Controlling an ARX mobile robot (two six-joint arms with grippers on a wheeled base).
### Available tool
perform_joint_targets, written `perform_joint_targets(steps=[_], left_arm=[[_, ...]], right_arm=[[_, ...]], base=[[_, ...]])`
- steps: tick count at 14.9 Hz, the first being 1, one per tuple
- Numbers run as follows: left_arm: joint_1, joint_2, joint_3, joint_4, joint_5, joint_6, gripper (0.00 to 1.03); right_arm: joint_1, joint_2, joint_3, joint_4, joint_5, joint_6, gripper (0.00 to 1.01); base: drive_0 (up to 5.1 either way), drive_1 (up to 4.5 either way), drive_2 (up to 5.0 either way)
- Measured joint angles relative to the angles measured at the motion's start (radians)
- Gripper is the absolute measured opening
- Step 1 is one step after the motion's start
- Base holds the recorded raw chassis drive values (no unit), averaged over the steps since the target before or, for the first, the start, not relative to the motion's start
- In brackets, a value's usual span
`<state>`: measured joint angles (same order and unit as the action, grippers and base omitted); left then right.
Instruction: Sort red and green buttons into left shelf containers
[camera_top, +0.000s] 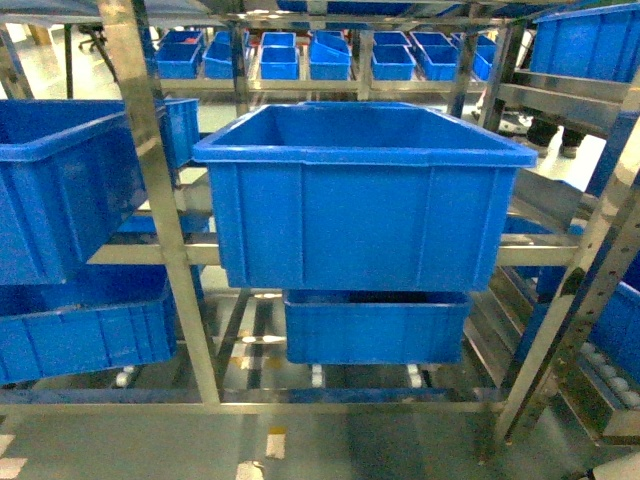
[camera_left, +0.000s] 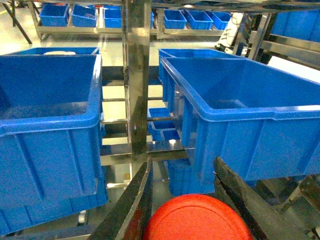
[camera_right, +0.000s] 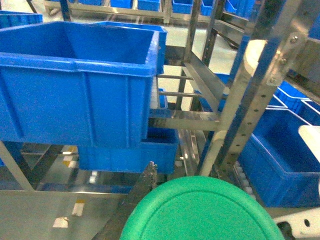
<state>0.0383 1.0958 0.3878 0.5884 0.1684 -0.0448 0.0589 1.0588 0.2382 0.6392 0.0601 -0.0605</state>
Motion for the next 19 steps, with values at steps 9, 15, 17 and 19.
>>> perform_joint_targets(steps=[9, 15, 17, 19], left_arm=[[0.002, 0.002, 0.000, -0.006, -0.004, 0.000, 0.32], [-0.003, -0.001, 0.000, 0.000, 0.003, 0.000, 0.32], [-0.003, 0.000, 0.000, -0.002, 0.003, 0.000, 0.32], [-0.003, 0.001, 0.000, -0.005, 0.003, 0.000, 0.32]], right_arm=[[0.003, -0.002, 0.001, 0.008, -0.008, 0.000, 0.25], [0.005, -0.006, 0.002, 0.003, -0.004, 0.000, 0.25], [0.005, -0.005, 0.002, 0.001, -0.004, 0.000, 0.25], [0.005, -0.005, 0.002, -0.001, -0.004, 0.000, 0.25]], base=[[-3.8, 1.79, 1.8], [-0.1, 3.54, -3.7], [0.0, 4.34, -4.3], [0.0, 4.32, -4.3]])
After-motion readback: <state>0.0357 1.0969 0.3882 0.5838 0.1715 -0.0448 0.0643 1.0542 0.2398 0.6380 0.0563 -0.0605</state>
